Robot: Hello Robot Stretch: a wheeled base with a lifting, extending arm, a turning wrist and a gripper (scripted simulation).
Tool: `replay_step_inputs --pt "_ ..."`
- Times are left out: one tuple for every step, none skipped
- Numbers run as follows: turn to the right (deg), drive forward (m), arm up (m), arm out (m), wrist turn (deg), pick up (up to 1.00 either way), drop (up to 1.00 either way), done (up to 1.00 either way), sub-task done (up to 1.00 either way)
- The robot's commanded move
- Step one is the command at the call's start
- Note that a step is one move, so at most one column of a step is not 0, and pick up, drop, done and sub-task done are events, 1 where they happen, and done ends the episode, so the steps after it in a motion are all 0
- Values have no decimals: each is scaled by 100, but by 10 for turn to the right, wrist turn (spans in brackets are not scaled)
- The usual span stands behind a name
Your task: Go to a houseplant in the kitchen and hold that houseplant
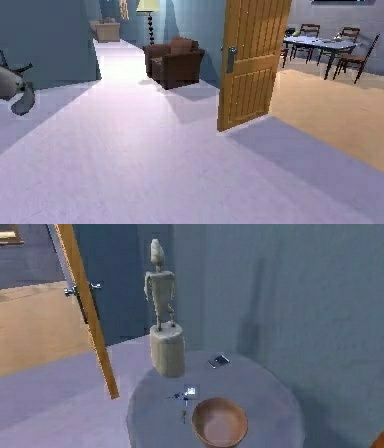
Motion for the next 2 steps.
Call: replay_step_inputs --pt "-30 0 0 0 0 0 0 0 0" --pt "0 30 0 0 0 0 0 0 0"
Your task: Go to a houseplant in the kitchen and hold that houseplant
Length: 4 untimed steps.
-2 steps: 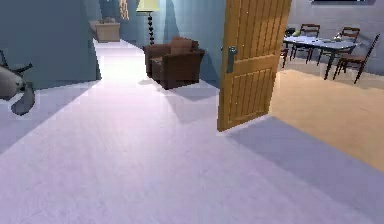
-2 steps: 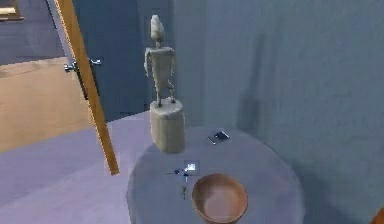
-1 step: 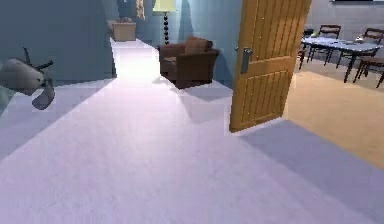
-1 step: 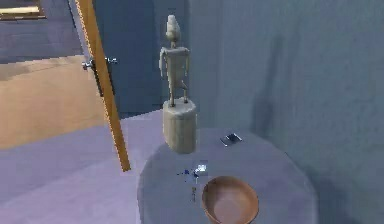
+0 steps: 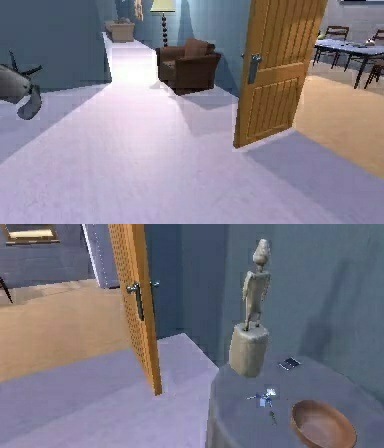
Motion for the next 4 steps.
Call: replay_step_inputs --pt "390 0 0 0 0 0 0 0 0" --pt "0 100 0 0 0 0 0 0 0" --pt "30 0 0 0 0 0 0 0 0" --pt "0 100 0 0 0 0 0 0 0"
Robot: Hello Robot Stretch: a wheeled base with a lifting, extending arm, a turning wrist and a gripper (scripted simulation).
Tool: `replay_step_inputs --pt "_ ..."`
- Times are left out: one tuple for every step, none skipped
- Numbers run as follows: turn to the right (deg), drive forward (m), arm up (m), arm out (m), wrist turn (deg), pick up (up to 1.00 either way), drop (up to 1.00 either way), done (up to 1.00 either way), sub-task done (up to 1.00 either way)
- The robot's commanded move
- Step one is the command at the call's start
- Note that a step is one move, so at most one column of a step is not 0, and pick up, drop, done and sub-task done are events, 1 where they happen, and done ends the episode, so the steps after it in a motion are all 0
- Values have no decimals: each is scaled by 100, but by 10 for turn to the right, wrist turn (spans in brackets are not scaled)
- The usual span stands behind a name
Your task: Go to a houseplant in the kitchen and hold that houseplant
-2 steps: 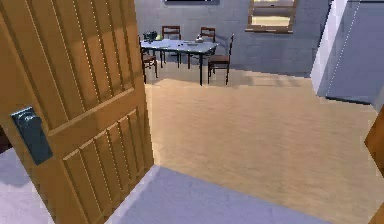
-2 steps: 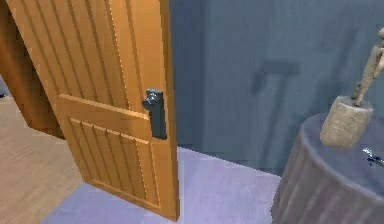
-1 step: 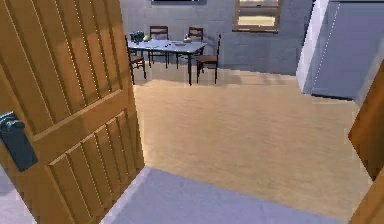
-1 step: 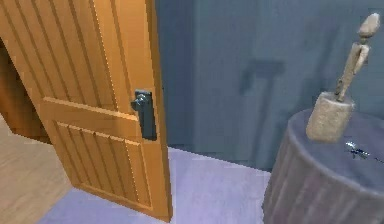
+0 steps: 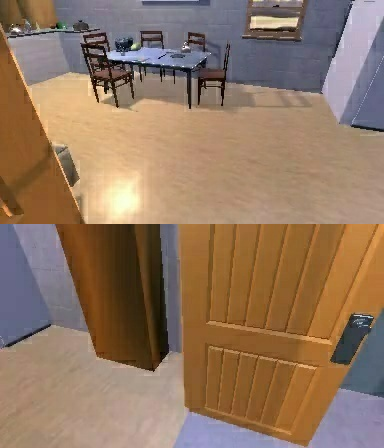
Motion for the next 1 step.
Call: replay_step_inputs --pt "0 70 0 0 0 0 0 0 0"
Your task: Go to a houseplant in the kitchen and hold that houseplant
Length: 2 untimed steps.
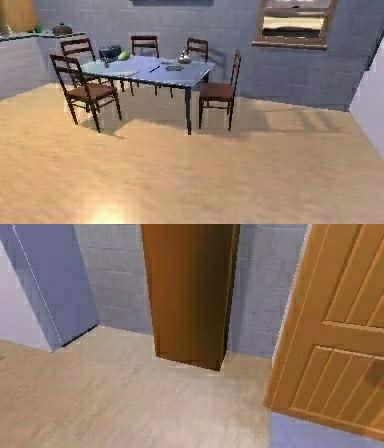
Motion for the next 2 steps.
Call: replay_step_inputs --pt "-180 0 0 0 0 0 0 0 0" --pt "0 100 0 0 0 0 0 0 0"
